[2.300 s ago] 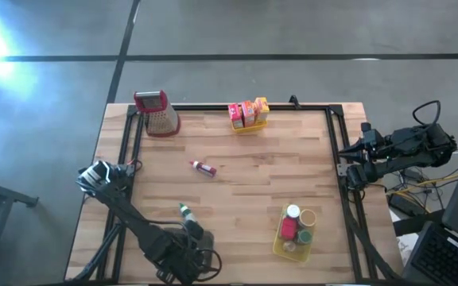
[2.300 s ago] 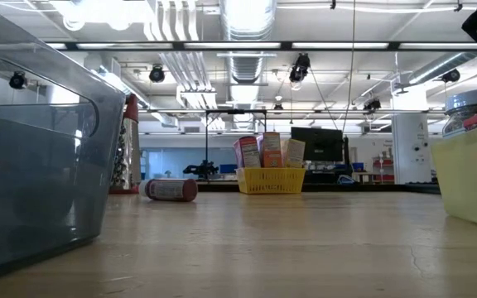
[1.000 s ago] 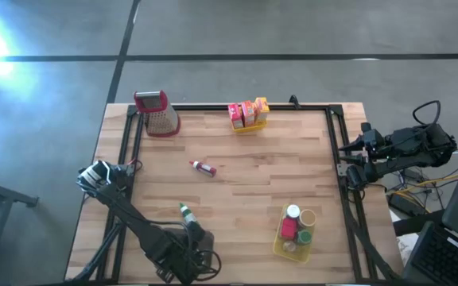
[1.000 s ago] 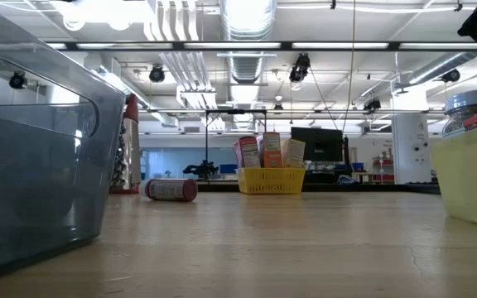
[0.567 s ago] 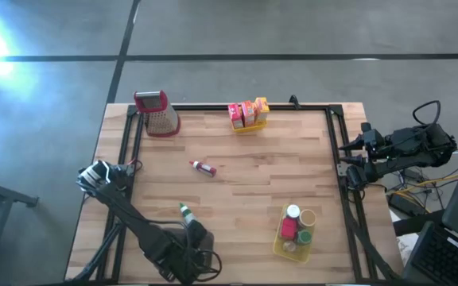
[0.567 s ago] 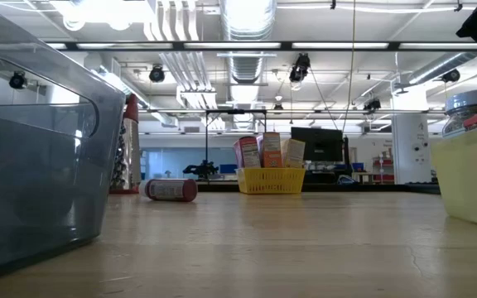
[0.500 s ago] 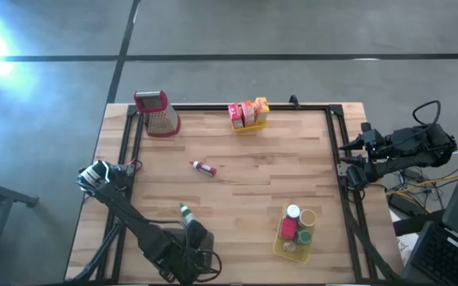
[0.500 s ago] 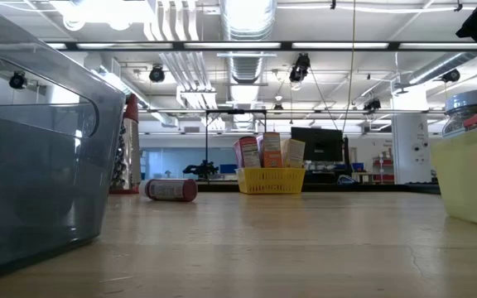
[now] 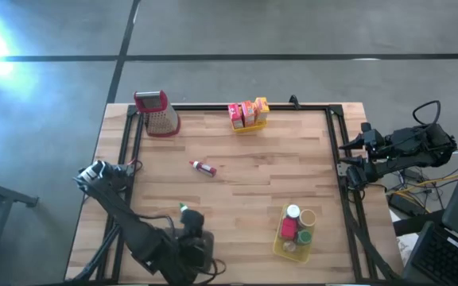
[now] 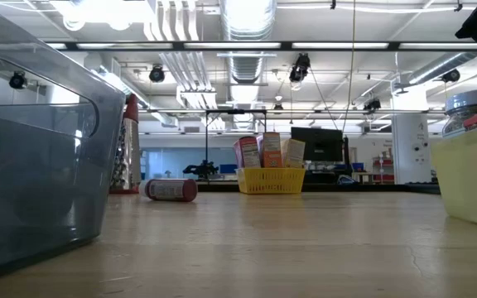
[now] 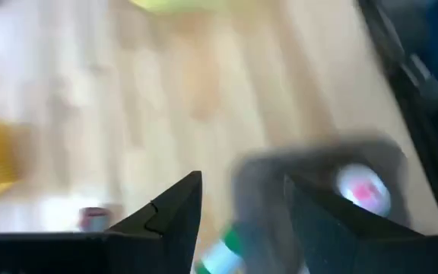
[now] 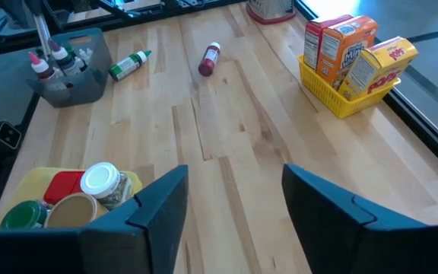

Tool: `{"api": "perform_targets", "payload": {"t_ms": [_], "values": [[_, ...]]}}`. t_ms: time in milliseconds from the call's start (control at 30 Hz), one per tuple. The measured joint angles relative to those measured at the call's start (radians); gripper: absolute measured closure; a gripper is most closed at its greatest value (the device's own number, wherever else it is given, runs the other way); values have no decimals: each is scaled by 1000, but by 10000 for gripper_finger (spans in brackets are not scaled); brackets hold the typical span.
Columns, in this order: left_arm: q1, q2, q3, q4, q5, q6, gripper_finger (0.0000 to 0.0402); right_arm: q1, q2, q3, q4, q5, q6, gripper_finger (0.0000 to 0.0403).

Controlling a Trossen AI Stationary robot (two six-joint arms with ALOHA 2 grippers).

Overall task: Pick & Place Kitchen Items
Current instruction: Put the red food coloring bottle into the black bin

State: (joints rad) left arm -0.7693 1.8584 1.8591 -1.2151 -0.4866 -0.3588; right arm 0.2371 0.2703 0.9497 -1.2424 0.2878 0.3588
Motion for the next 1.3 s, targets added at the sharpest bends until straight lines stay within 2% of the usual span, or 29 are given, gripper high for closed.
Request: {"api": "perform_targets", "payload": {"t_ms": [100, 200, 400, 600, 933, 1100, 1200, 1300], "values": [[11, -1, 38, -3, -116, -40, 209, 0, 0, 0, 0, 0, 0, 189], [34, -14, 40, -17, -187, 28, 210, 0, 0, 0, 0, 0, 0, 185], [163, -96, -17, -25, -197, 110, 227, 0, 0, 0, 0, 0, 0, 175], [366, -231, -162, 16, -17, 151, 250, 0, 0, 0, 0, 0, 0, 162], [739, -448, -516, 283, 282, 365, 258, 0, 0, 0, -1, 0, 0, 133], [856, -448, -589, 356, 357, 427, 255, 0, 0, 0, -1, 0, 0, 118], [917, -421, -610, 350, 422, 438, 255, 0, 0, 0, -1, 0, 0, 109], [978, -400, -623, 303, 427, 488, 258, 0, 0, 0, -1, 0, 0, 98]]}}
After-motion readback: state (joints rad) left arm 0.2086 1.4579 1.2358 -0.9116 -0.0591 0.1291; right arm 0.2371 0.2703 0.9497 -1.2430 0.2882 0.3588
